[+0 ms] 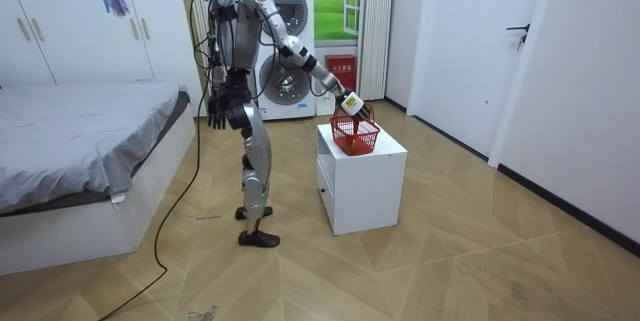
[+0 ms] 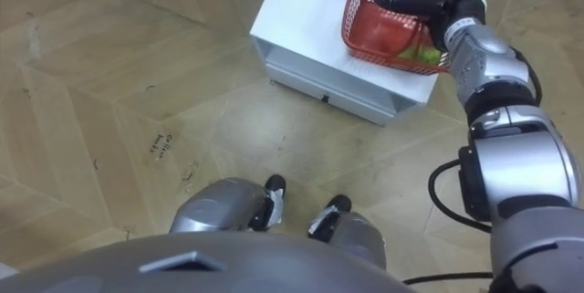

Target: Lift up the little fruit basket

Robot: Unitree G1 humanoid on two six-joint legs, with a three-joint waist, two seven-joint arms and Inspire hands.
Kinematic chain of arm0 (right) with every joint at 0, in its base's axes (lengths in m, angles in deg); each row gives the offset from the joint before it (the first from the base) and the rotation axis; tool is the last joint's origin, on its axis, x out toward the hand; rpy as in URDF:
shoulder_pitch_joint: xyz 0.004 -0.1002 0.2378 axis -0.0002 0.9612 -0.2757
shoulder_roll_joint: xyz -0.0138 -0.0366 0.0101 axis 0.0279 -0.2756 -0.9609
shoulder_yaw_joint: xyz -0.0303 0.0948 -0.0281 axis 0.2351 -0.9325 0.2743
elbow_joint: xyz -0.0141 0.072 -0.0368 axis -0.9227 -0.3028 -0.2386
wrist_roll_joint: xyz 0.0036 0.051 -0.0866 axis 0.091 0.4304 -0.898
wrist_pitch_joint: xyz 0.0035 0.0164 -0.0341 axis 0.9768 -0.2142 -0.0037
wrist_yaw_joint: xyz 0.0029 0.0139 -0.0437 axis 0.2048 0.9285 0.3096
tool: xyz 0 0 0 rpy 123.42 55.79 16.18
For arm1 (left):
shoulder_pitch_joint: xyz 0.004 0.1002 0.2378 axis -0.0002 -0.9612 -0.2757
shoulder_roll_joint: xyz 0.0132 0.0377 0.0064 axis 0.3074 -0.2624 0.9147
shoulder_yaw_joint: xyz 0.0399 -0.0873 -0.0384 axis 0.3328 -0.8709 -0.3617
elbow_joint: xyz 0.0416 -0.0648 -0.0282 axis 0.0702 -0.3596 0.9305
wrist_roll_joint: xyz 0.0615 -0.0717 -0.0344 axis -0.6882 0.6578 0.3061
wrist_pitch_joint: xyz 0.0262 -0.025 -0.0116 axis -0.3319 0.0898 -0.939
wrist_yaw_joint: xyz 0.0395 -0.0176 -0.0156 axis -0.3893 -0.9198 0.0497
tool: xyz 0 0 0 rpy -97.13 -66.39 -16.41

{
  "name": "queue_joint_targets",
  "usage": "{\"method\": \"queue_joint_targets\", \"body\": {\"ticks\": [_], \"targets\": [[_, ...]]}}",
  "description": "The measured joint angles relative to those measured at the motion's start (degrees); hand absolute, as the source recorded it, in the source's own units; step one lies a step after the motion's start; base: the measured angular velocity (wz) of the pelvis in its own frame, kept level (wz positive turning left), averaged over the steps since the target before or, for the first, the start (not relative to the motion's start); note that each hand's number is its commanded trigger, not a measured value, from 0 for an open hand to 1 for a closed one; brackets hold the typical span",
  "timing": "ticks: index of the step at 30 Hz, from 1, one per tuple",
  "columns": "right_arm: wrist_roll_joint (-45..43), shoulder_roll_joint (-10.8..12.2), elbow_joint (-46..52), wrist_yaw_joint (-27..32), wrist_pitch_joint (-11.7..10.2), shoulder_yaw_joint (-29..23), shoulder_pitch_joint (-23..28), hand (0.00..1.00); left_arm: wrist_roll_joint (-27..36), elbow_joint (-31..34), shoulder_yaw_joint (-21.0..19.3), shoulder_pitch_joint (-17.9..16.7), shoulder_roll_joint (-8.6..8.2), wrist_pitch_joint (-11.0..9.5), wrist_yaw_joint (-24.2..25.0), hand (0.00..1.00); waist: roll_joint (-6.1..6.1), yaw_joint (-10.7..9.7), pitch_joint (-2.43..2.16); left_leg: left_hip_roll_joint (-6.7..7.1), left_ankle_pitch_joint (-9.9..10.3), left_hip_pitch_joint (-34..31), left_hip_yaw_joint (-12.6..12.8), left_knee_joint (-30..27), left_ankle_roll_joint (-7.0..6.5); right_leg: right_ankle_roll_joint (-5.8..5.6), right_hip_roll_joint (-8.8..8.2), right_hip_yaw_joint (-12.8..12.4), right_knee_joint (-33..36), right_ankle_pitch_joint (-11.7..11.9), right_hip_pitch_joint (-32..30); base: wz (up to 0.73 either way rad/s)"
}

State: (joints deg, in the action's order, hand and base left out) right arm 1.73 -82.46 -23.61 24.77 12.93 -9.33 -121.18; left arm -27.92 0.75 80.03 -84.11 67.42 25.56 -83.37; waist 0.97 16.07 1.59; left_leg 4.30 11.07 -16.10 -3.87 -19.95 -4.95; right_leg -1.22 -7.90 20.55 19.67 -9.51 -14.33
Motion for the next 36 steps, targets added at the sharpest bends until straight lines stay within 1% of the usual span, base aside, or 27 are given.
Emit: {"method": "queue_joint_targets", "body": {"ticks": [3, 5, 7, 10, 11, 12, 14, 15, 16, 17, 18, 20, 21, 22, 23, 25, 26, 27, 28, 30, 31, 32, 33, 34, 35, 36], "targets": [[0.02, -0.44, -0.02, 0.01, 0.0, 0.03, 0.02, 0.0, -0.01, 0.0, -0.03, 0.0, 0.0, 0.01, -0.11, 0.0, 0.17, -0.27, -0.03, -0.03, 0.01, 0.43, 0.02, 0.43, 0.0, 0.0, 0.05, 0.04, -0.02, 0.0, 0.37, -0.01], [0.18, -0.97, -0.02, -0.05, 0.05, 0.01, 0.01, 0.0, -0.09, 0.0, -0.15, 0.0, 0.0, 0.01, -0.27, 0.0, 0.46, -0.25, -0.17, -0.09, 0.01, 0.61, 0.23, 0.71, 0.0, 0.01, 0.09, -0.01, -0.07, 0.01, 0.38, -0.05], [0.24, -1.96, -0.03, -0.02, 0.08, 0.0, 0.0, 0.0, -0.18, 0.17, -0.2, -0.01, 0.0, 0.31, -0.55, 0.0, 0.8, -0.23, -0.31, -0.15, 0.01, 0.89, 0.39, 0.88, 0.0, 0.01, 0.14, 0.0, -0.13, 0.01, 0.58, 0.0], [0.15, -2.89, -0.03, 0.47, 0.08, -0.03, 0.0, 0.0, 0.11, 0.99, -0.19, 0.0, 0.0, 0.36, -1.97, 0.0, 1.33, -0.59, -0.27, -0.17, -0.02, 1.14, 0.36, 1.26, 0.03, 0.01, 0.21, 0.05, -0.43, 0.01, 0.81, 0.0], [0.3, -2.87, -0.02, 0.81, 0.11, -0.04, 0.11, 0.0, 0.71, 1.03, -0.19, -0.01, 0.0, 0.36, -2.69, 0.0, 1.62, -1.15, -0.23, -0.21, -0.01, 1.7, 0.5, 1.55, 0.03, -0.05, 0.33, 0.08, -0.95, 0.05, 1.44, 0.0], [0.38, -2.85, 0.0, 0.9, 0.14, -0.06, 0.12, 0.0, 0.94, 1.03, -0.2, -0.07, 0.0, 0.36, -2.96, 0.0, 1.75, -1.37, -0.29, -0.22, -0.02, 1.97, 0.58, 1.71, 0.04, -0.08, 0.35, 0.03, -1.04, 0.07, 1.59, -0.03], [0.41, -2.85, 0.77, 1.15, 0.14, -0.47, 0.14, 0.0, 1.06, 1.04, -0.3, -0.09, -0.02, 0.39, -3.62, 0.0, 2.25, -1.88, -0.17, -0.37, -0.02, 2.82, 0.69, 2.07, 0.04, -0.13, 0.59, -0.22, -1.68, 0.12, 2.28, -0.09], [0.7, -2.85, 1.71, 1.24, 0.13, -0.74, 0.46, 0.0, 1.06, 1.37, -0.49, -0.1, 0.05, 0.35, -4.09, 0.0, 2.76, -2.2, -0.27, -0.56, -0.06, 3.25, 0.88, 2.49, 0.11, -0.11, 0.92, -0.57, -2.26, 0.3, 2.64, -0.06], [0.71, -2.85, 2.91, 1.3, 0.11, -0.76, 0.67, 0.0, 1.04, 1.82, -0.92, -0.08, 0.06, 0.33, -4.3, 0.0, 3.2, -3.02, -0.28, -0.67, -0.08, 3.55, 1.07, 2.68, 0.14, -0.08, 1.12, -0.56, -2.92, 0.34, 3.19, -0.07], [0.68, -2.85, 4.02, 1.33, 0.08, -0.75, 0.9, 0.0, 1.09, 2.2, -1.19, -0.06, 0.0, 0.31, -4.3, 0.0, 3.49, -3.35, -0.44, -0.85, -0.08, 3.95, 1.36, 2.85, 0.14, -0.1, 1.41, -0.66, -3.71, 0.62, 3.74, -0.04], [0.66, -2.88, 4.72, 1.41, -0.03, -0.76, 1.2, 0.0, 1.09, 2.3, -1.32, -0.02, -0.02, 0.25, -4.3, 0.0, 3.53, -3.51, -0.46, -0.95, -0.08, 4.22, 1.48, 2.86, 0.14, -0.1, 1.62, -0.75, -4.38, 0.85, 4.24, -0.09], [-0.03, -2.9, 8.29, 1.76, -0.42, -1.36, 3.46, 0.0, 1.56, 3.59, -2.11, -0.08, 0.04, 0.21, -4.58, 0.0, 3.87, -5.3, -0.72, -1.22, -0.07, 5.41, 1.89, 3.43, 0.15, -0.3, 2.29, -1.37, -6.39, 1.46, 6.0, 0.0], [-0.11, -2.9, 9.39, 1.75, -0.45, -1.9, 4.29, 0.0, 1.75, 3.89, -2.53, -0.09, -0.01, 0.21, -4.75, 0.0, 3.93, -5.5, -0.75, -1.25, -0.07, 5.77, 1.97, 3.84, 0.15, -0.35, 2.37, -1.52, -6.57, 1.5, 6.2, -0.03], [-0.27, -2.9, 11.41, 1.93, -0.52, -2.7, 5.9, 0.0, 1.91, 4.53, -3.14, -0.19, -0.01, 0.25, -5.04, 0.0, 4.07, -5.98, -0.88, -1.34, -0.07, 6.25, 2.38, 4.37, 0.15, -0.4, 2.49, -1.8, -7.04, 1.63, 6.48, -0.18], [-0.41, -2.89, 13.98, 2.34, -0.46, -3.34, 7.48, 0.0, 2.21, 5.21, -3.65, -0.5, -0.04, 0.33, -5.42, 0.0, 4.09, -6.47, -0.89, -1.49, -0.07, 6.69, 3.04, 4.59, 0.15, -0.37, 2.61, -2.39, -7.07, 1.8, 6.58, -0.23], [-0.41, -2.86, 17.32, 2.98, -0.43, -4.08, 9.76, 0.0, 2.24, 5.78, -4.69, -1.03, -0.07, 0.38, -5.78, 0.0, 4.07, -7.07, -0.89, -1.52, -0.07, 7.64, 3.5, 4.71, 0.15, -0.39, 2.64, -3.13, -7.19, 1.81, 7.26, -0.23], [-0.62, -2.86, 18.58, 3.25, -0.43, -4.17, 10.68, 0.0, 2.19, 5.81, -4.78, -1.1, -0.03, 0.39, -6.18, 0.0, 4.05, -7.62, -0.94, -1.53, -0.07, 7.99, 3.58, 4.74, 0.15, -0.39, 2.64, -3.14, -7.25, 1.81, 7.62, -0.12], [-1.44, -2.86, 21.39, 3.59, -0.44, -4.69, 12.92, 0.0, 2.18, 5.69, -5.11, -1.29, -0.05, 0.36, -6.8, 0.0, 4.04, -8.38, -0.98, -1.62, -0.07, 8.87, 4.1, 5.25, 0.15, -0.4, 2.72, -3.14, -7.44, 1.81, 8.3, -0.09], [-2.18, -2.87, 24.01, 3.48, -0.55, -5.57, 15.48, 0.0, 2.16, 5.8, -5.89, -1.41, -0.21, 0.33, -6.91, 0.0, 4.13, -8.84, -1.35, -1.82, -0.06, 9.71, 4.72, 6.41, 0.15, -0.41, 3.0, -3.26, -8.09, 1.89, 8.68, -0.13], [-4.59, -2.8, 25.03, 3.69, -0.89, -6.72, 18.4, 0.0, 1.94, 5.72, -7.34, -1.51, -0.95, 0.3, -7.32, 0.0, 3.94, -9.6, -1.43, -1.97, -0.06, 10.89, 5.0, 7.33, 0.16, -0.43, 3.26, -3.26, -9.04, 2.35, 9.84, -0.11], [-5.98, -2.78, 25.03, 4.47, -1.0, -7.2, 20.06, 0.0, 1.72, 5.81, -7.56, -1.77, -1.35, 0.27, -7.62, 0.0, 3.79, -9.74, -1.53, -2.02, -0.06, 11.45, 5.39, 7.73, 0.15, -0.45, 3.33, -3.57, -9.12, 2.46, 10.15, -0.17], [-6.43, -2.78, 25.06, 5.31, -1.02, -7.48, 21.65, 0.0, 1.72, 5.81, -8.07, -1.98, -1.65, 0.28, -7.77, 0.0, 3.62, -9.93, -1.74, -2.09, -0.06, 11.85, 5.65, 8.27, 0.15, -0.49, 3.46, -4.31, -9.11, 2.55, 10.2, -0.21], [-6.4, -2.78, 25.21, 5.66, -1.02, -7.84, 22.56, 0.0, 1.78, 5.87, -8.12, -2.07, -1.72, 0.31, -7.91, 0.0, 3.51, -10.34, -1.88, -2.1, -0.06, 11.91, 5.74, 8.29, 0.15, -0.51, 3.49, -4.54, -9.12, 2.59, 10.23, -0.11], [-6.41, -2.76, 25.96, 6.43, -1.04, -8.88, 24.64, 0.0, 1.83, 6.34, -8.23, -2.3, -1.76, 0.32, -8.09, 0.0, 3.31, -10.95, -2.07, -2.1, -0.06, 11.96, 5.69, 8.35, 0.15, -0.54, 3.5, -4.64, -9.1, 2.61, 10.3, 0.0], [-6.5, -2.74, 26.31, 7.04, -1.1, -9.15, 25.56, 0.0, 1.92, 6.8, -8.46, -2.6, -1.77, 0.28, -8.24, 0.0, 3.23, -11.08, -2.11, -2.1, -0.06, 12.07, 5.73, 8.36, 0.15, -0.54, 3.52, -4.69, -9.09, 2.61, 10.34, 0.0], [-7.87, -2.61, 26.34, 7.97, -1.31, -9.47, 27.25, 0.0, 1.88, 7.38, -9.29, -2.88, -1.89, 0.29, -8.94, 0.0, 3.21, -11.71, -2.14, -2.17, -0.06, 12.63, 5.91, 8.49, 0.15, -0.54, 3.59, -4.84, -9.11, 2.61, 10.53, 0.0]]}}
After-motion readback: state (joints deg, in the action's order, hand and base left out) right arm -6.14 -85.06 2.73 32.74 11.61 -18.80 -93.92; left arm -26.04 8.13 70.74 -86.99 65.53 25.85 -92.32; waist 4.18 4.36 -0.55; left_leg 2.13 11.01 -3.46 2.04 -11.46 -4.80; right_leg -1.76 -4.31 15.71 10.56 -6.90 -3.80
